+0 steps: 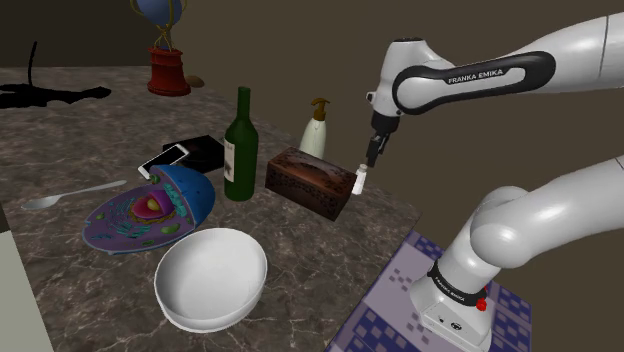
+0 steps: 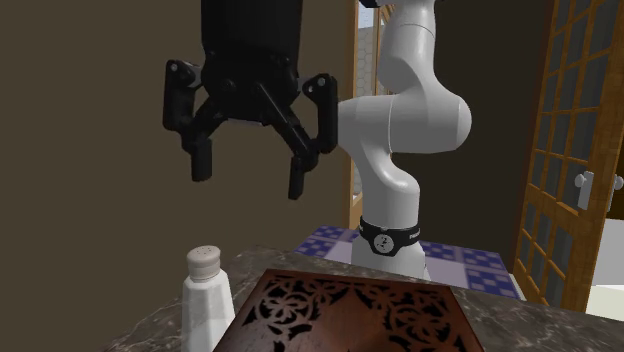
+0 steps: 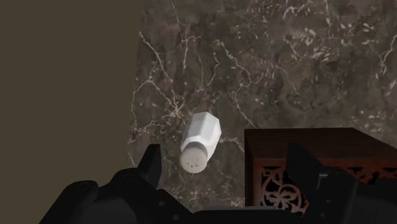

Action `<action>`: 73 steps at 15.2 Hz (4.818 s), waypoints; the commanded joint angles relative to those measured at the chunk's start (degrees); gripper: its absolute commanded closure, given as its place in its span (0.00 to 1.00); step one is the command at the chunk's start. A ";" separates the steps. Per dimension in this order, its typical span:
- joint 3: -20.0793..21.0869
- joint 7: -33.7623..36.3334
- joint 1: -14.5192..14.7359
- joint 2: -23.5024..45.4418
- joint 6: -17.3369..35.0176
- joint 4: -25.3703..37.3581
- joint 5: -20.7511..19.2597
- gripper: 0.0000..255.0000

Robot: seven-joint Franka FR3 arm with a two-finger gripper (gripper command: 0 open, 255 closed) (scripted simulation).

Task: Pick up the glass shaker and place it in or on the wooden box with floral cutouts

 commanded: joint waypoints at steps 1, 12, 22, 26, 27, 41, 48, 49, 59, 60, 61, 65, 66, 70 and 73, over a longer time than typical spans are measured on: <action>-1.47 -1.06 -0.57 3.62 5.15 -0.47 -0.83 0.00; -3.18 -1.30 -1.46 9.73 15.12 -3.73 -2.29 0.00; -3.18 -1.30 -1.46 9.73 15.11 -3.73 -2.29 1.00; -3.17 -1.28 -1.44 9.74 15.09 -3.71 -2.28 1.00; -3.17 -1.28 -1.45 9.73 15.10 -3.73 -2.29 1.00; -2.43 -2.90 -1.00 4.09 3.45 2.36 -0.90 1.00; -2.00 -3.67 -0.81 2.29 -2.41 6.45 -0.29 1.00; -1.94 -3.77 -0.79 2.09 -3.23 7.08 -0.21 1.00; -1.37 -4.80 -0.58 0.99 -11.13 13.93 0.50 1.00; -1.32 -4.90 -0.56 0.95 -11.90 14.67 0.56 1.00; -1.29 -4.95 -0.55 0.94 -12.33 15.10 0.59 1.00; 2.47 -0.34 1.61 4.86 -13.75 19.68 2.89 1.00; 3.37 0.78 2.10 5.96 -14.12 20.98 3.38 1.00; 6.80 5.23 3.92 10.78 -15.73 26.81 4.99 1.00; 9.18 8.50 5.16 14.83 -17.15 31.86 5.78 1.00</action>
